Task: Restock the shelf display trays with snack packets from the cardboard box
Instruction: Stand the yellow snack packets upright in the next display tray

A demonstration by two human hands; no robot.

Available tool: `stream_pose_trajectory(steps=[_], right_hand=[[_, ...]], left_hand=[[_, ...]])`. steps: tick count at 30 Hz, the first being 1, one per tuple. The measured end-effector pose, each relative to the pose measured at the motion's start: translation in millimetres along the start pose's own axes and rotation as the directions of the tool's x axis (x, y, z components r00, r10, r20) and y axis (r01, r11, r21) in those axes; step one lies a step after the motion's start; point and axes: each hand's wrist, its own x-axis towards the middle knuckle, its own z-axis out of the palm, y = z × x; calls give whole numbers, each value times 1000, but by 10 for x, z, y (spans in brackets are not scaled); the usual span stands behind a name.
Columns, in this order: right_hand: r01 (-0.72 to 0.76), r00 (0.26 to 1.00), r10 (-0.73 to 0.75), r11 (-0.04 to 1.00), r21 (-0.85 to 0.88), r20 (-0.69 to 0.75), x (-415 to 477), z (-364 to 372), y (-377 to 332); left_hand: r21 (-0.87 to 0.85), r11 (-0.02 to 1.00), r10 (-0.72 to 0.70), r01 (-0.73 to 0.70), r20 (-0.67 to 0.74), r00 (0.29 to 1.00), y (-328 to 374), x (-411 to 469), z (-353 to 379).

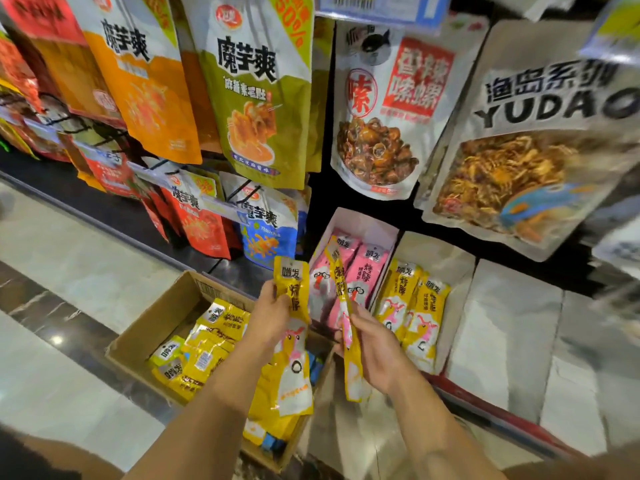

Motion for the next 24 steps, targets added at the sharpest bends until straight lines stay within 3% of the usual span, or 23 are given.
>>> stream_pose_trajectory(steps=[8,11,17,24], right_hand=[[48,999,-46,988,145,-17,-159,-389,-221],[60,998,-54,986,153,-43,-223,-591,-281],[108,977,-76,982,153,-197,-449,-963,-420],[177,898,-84,968,179,-431,-647,-1515,-601]], left_hand=[[-1,999,34,-35,152,988,-18,119,549],[-97,992,-59,78,182,981,130,51,795],[16,998,-61,59,271,961,140,69,1236],[-4,1000,6,-5,285,958,20,174,1789]])
